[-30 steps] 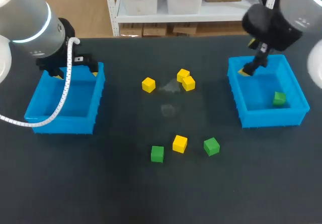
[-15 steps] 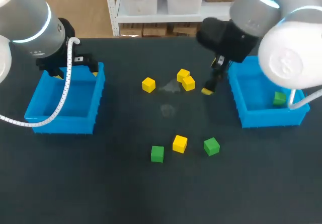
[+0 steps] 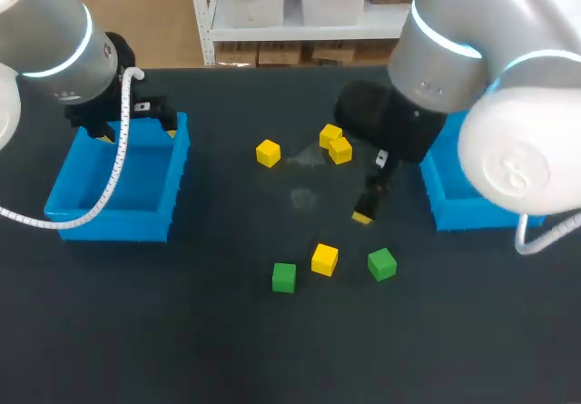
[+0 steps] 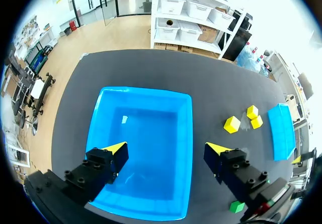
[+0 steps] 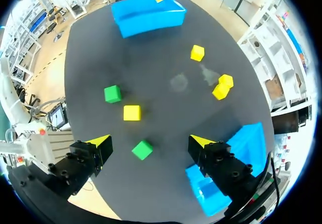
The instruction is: Put the green cubes in the right bin and the yellow cubes in the left bin.
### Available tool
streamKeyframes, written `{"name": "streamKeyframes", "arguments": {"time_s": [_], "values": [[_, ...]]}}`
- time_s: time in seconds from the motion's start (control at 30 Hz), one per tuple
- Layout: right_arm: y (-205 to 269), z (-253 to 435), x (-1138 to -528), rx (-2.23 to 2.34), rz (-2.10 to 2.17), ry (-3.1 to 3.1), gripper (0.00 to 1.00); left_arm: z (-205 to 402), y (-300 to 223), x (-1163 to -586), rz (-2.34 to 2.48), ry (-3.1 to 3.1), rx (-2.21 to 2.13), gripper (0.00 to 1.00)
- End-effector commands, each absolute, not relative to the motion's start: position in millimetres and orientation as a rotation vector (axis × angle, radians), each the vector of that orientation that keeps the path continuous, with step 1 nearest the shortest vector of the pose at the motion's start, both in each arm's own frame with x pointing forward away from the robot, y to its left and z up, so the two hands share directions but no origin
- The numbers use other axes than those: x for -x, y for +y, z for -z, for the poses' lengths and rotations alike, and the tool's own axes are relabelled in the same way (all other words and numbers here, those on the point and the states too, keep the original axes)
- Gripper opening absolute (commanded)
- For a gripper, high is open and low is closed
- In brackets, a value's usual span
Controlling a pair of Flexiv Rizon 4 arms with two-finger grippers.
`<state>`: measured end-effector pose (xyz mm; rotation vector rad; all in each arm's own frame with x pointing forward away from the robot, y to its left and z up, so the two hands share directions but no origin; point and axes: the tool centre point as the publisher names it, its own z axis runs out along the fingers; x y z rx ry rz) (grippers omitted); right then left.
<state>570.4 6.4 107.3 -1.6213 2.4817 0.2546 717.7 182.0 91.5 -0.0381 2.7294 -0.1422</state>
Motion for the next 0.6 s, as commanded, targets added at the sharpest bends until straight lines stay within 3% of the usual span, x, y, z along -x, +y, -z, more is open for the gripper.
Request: {"name": "streamKeyframes", "arguments": {"time_s": [0.03,0.6], "values": [[-3,-103,-548,1.604,-0.252,2.458,1.00,-92,181,-717,0.138,2.729,0.041,1.00],[-3,-43,-522,1.700,-0.255,2.482,1.00,-92,181,-717,0.138,2.729,0.041,1.00]]}}
